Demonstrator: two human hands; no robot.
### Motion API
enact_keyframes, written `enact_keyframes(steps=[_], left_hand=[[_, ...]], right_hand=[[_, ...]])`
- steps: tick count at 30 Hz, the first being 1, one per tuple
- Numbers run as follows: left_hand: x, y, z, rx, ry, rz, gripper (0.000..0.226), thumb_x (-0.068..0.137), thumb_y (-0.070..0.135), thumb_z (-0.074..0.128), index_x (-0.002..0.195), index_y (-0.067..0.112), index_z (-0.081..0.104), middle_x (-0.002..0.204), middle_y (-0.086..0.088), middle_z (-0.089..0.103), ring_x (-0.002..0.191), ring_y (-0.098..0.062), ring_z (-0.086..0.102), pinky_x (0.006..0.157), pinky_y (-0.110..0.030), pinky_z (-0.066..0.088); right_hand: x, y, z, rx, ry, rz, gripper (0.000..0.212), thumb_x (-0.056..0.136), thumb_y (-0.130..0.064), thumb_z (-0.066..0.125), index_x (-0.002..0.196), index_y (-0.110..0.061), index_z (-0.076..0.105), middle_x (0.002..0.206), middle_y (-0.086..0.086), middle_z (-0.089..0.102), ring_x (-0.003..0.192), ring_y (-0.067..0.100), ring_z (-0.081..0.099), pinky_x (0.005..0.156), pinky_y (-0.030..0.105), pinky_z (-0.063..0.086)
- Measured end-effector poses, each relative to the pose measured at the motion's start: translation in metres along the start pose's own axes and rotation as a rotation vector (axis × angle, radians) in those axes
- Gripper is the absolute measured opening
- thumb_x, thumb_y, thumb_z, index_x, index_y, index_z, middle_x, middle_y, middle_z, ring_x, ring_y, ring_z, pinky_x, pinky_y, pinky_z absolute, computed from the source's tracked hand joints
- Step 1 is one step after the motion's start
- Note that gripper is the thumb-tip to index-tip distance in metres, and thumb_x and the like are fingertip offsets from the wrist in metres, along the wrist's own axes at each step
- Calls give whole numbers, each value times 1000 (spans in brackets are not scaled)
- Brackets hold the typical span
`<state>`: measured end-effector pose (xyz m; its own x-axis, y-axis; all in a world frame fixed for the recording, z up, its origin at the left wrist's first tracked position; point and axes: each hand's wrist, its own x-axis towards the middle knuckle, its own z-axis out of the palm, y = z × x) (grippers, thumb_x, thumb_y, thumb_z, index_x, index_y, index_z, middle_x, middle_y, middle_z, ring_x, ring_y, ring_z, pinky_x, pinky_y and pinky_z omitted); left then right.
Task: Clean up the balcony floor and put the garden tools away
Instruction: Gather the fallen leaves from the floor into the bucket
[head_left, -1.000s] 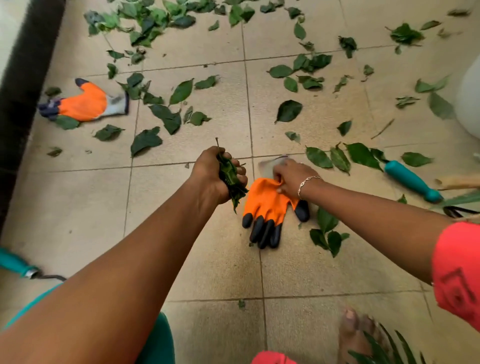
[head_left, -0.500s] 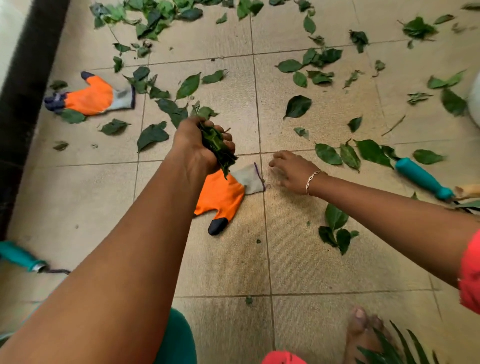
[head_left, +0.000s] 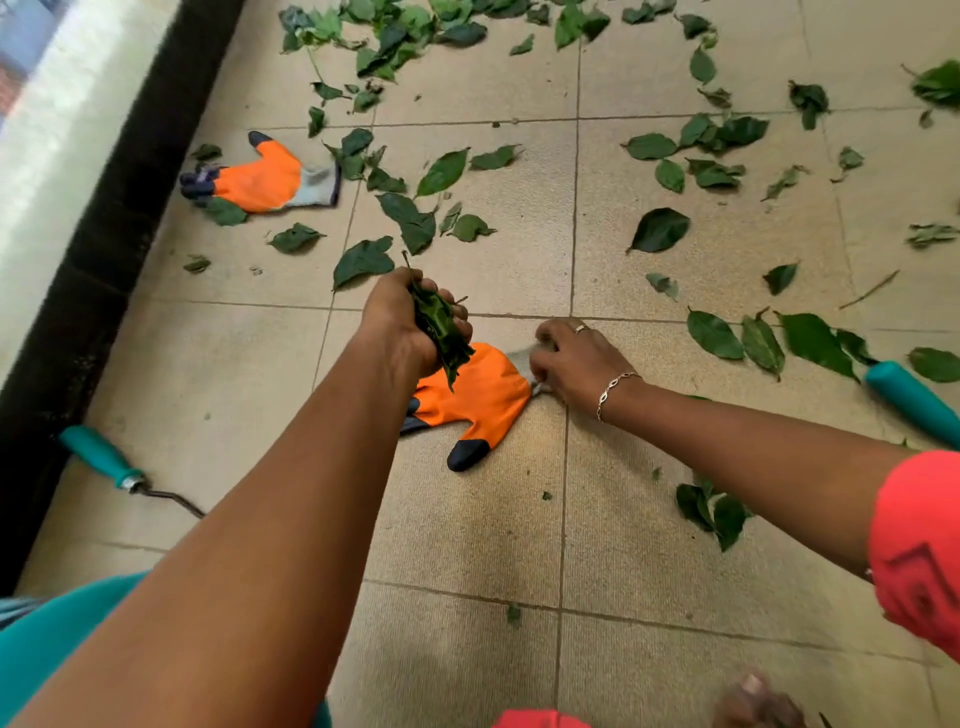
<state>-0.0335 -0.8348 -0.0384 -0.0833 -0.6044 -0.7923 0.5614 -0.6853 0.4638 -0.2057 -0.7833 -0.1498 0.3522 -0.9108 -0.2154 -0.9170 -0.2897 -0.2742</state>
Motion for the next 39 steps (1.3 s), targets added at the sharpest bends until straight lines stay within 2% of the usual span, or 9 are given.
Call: enact_keyframes(steps=[3,9,12,15,18,23,32,36,39], left_hand=[[9,-1,-12,-79,1,6,53,94,20,32,42,13,36,38,0,34,28,-12,31,41,-8,32],[21,0,-49,-241,47,33,48,93,19,34,46,14,35,40,0,35,28,-13,32,39,-10,31],[20,-15,-64,-245,60,9,42,93,20,35,51,15,35,40,0,36,29,-13,33,39,-10,31],[10,-31,-72,-169,47,-28,39,93,21,37,54,15,37,42,0,39,31,-13,36,40,-11,33],[-1,-51,-81,-63,39,-60,38,93,22,39,56,15,40,43,-1,42,32,-14,38,42,-10,33],[-14,-95,-107,31,93,-145,37,94,22,37,57,15,38,42,-2,42,31,-13,39,42,-9,33],[-14,-120,-103,86,86,-171,37,94,23,37,58,15,37,44,-1,42,33,-14,39,41,-11,34],[-11,-123,-104,87,73,-168,37,94,23,38,58,15,38,44,-1,42,34,-14,40,41,-11,35],[-8,-127,-108,67,85,-173,37,94,23,37,58,15,38,44,-1,42,34,-14,39,41,-11,34]], right_hand=[[1,-20,-8,214,173,-37,18,84,-19,63,99,-9,64,122,13,47,112,30,44,81,35,40],[-44,-71,14,270,-24,-603,25,81,-20,44,95,-10,62,114,17,60,99,33,61,74,34,52],[-34,-17,15,88,52,-358,34,84,-26,46,110,-10,61,124,20,57,111,38,57,79,47,54],[-35,18,9,-20,-197,-151,78,84,-56,49,145,-12,29,152,19,19,140,35,19,112,48,26],[-66,2,29,-11,-314,-289,103,73,-84,19,148,-13,18,154,21,12,141,38,13,112,47,15],[-121,-28,77,-227,-162,-797,63,83,-48,48,136,-16,36,140,23,42,128,38,42,101,49,36],[-138,-54,96,-154,-178,-1113,46,89,-15,29,130,-10,49,141,13,45,128,37,44,102,48,40],[-130,-24,83,-176,-91,-1010,43,92,-14,32,128,-2,50,135,12,52,122,33,51,100,45,43],[-127,-3,72,-147,-27,-775,43,97,-15,31,138,-2,29,139,16,46,127,35,45,99,48,44]])
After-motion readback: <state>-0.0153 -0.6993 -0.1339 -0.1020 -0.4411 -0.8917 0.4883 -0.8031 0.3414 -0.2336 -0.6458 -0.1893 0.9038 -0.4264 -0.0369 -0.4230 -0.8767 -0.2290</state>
